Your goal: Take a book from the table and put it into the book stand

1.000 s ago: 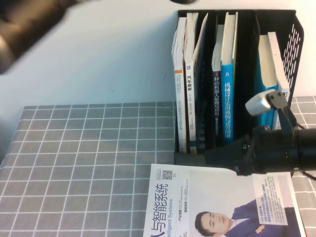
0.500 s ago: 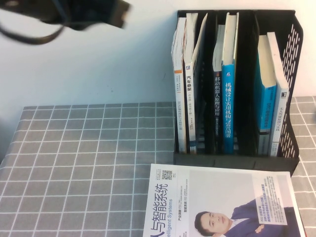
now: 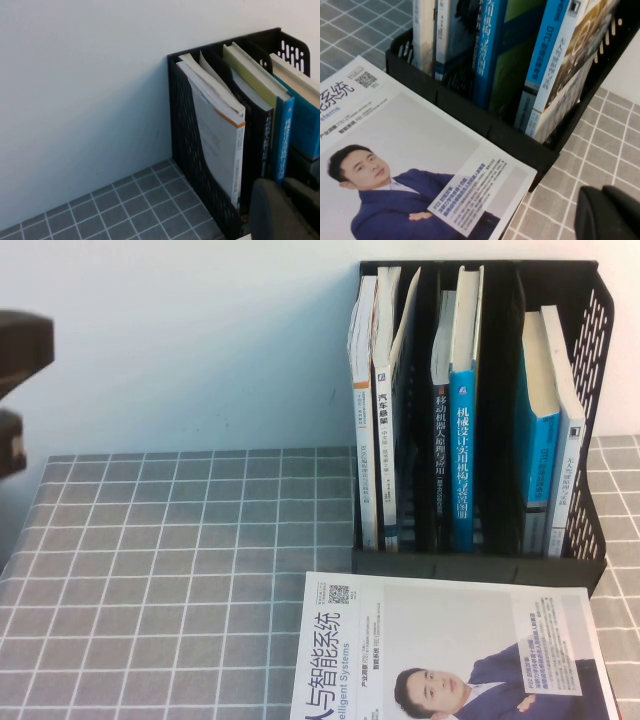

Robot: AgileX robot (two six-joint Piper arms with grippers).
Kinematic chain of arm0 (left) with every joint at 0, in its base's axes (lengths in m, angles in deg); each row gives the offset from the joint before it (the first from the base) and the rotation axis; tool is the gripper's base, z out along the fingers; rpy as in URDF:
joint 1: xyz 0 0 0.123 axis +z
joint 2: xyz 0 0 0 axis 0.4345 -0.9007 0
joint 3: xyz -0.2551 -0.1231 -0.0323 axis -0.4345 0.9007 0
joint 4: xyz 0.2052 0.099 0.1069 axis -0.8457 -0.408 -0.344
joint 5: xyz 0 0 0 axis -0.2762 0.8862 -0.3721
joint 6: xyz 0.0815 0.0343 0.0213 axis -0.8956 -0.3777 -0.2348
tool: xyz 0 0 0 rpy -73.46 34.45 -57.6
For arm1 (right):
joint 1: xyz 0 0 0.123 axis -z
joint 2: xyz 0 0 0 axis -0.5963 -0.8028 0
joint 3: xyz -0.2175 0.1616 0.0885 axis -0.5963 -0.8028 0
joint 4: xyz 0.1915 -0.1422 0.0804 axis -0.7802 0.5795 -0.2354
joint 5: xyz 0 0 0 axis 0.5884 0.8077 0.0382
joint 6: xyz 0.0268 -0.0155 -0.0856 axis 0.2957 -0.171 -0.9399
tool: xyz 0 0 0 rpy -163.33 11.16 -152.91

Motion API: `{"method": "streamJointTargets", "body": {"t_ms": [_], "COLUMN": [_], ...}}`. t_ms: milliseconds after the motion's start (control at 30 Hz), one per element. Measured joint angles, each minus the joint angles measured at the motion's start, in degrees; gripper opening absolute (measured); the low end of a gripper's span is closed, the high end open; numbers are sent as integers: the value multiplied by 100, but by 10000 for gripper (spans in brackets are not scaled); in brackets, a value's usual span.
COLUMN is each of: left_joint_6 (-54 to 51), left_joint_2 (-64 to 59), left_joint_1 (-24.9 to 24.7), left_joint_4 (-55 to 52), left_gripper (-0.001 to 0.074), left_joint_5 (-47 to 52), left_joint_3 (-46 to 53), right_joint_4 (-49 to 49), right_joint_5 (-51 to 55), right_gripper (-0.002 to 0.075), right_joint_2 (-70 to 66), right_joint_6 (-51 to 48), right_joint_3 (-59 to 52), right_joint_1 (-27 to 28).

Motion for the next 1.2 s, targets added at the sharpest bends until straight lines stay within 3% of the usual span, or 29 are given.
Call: {"method": "streamJointTargets", "body": {"t_ms": [333, 700, 967, 1200], "left_joint_6": [11, 23, 23, 59], "left_joint_2": [1441, 3609, 4779, 4915], "left_joint_1": [188, 1619, 2143, 2734], "left_joint_4": [24, 102, 102, 205], "left_gripper": [1, 1, 1, 0], "left_joint_5": [-462, -539, -543, -495], "left_joint_3": [1224, 2832, 3971, 5154], "right_joint_4": [-323, -643, -666, -666], "right_joint_5": [-480, -278, 154, 221], "right_gripper": [-3, -3, -3, -3], "right_joint_2": [964, 990, 990, 990], "right_joint_6": [376, 435, 435, 435], "right_joint_3": [-1418, -1623, -1634, -1634], "right_joint_1": [0, 0, 0, 0]}}
